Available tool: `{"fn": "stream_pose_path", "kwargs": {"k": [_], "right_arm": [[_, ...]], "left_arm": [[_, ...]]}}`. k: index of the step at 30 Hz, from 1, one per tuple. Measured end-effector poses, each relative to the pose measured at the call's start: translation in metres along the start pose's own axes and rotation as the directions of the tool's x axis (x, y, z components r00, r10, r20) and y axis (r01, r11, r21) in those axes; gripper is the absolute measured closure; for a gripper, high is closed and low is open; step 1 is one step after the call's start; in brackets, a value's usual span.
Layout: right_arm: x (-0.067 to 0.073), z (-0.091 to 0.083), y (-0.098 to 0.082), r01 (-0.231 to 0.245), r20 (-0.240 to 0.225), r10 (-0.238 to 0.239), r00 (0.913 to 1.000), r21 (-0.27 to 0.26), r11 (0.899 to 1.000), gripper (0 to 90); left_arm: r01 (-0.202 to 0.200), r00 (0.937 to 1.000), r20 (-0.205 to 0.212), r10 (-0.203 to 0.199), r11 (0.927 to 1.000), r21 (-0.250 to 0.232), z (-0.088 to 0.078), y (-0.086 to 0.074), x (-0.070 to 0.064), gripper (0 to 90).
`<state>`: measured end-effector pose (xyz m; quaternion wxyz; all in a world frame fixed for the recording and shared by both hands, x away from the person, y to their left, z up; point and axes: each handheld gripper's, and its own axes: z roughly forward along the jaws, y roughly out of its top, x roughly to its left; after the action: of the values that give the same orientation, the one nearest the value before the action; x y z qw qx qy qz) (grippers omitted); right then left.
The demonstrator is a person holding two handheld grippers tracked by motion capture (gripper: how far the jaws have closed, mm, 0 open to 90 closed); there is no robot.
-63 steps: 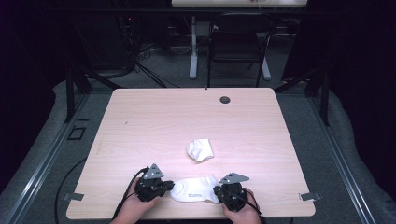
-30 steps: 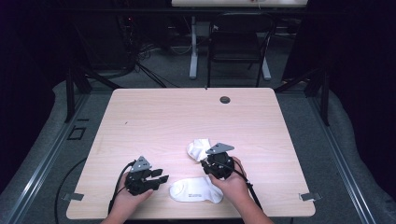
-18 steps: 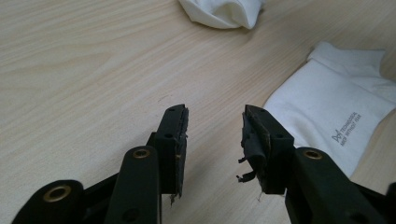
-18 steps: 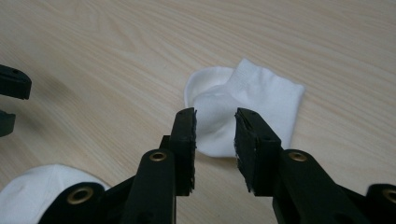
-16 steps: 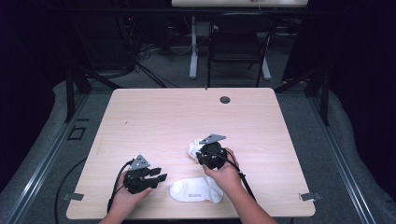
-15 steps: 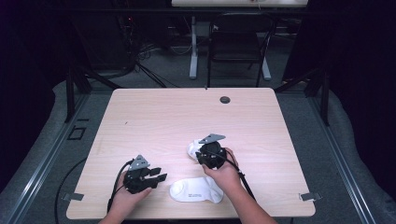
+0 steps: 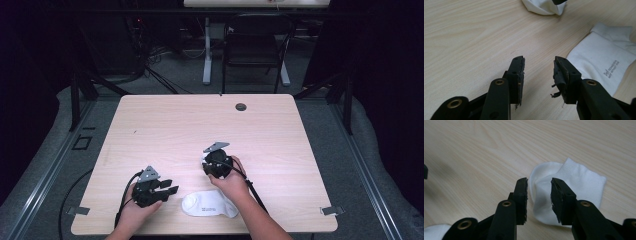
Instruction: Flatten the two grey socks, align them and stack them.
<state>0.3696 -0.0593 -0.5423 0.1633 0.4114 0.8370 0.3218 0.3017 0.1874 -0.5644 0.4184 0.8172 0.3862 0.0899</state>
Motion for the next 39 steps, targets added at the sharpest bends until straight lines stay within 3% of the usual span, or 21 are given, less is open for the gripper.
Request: {"fn": "stream_pose_path", "kwargs": {"k": [6,13,17,39], "right_arm": [[-0.001,0.010,-0.002,0.023,0.039,-0.025,0.9989,0.042,0.999,68.1],[0.000,0.012,-0.003,0.029,0.059,-0.033,0.9978,0.063,0.998,84.4],[0.001,0.011,-0.003,0.021,0.057,-0.025,0.9981,0.071,0.997,87.8],[0.025,-0.008,0.004,0.003,-0.051,-0.002,0.9987,0.023,1.000,88.6]], "left_arm": [[0.001,1.0000,0.002,-0.001,1.0000,-0.001,0.000,0.000,0.000,60.4],[-0.002,1.0000,0.001,0.002,1.0000,0.003,0.000,0.000,0.000,60.3],[0.002,1.0000,-0.002,-0.002,1.0000,0.002,0.001,0.000,0.000,60.4],[0.005,0.9999,-0.012,-0.005,1.0000,0.002,0.001,0.000,0.002,60.3]]}}
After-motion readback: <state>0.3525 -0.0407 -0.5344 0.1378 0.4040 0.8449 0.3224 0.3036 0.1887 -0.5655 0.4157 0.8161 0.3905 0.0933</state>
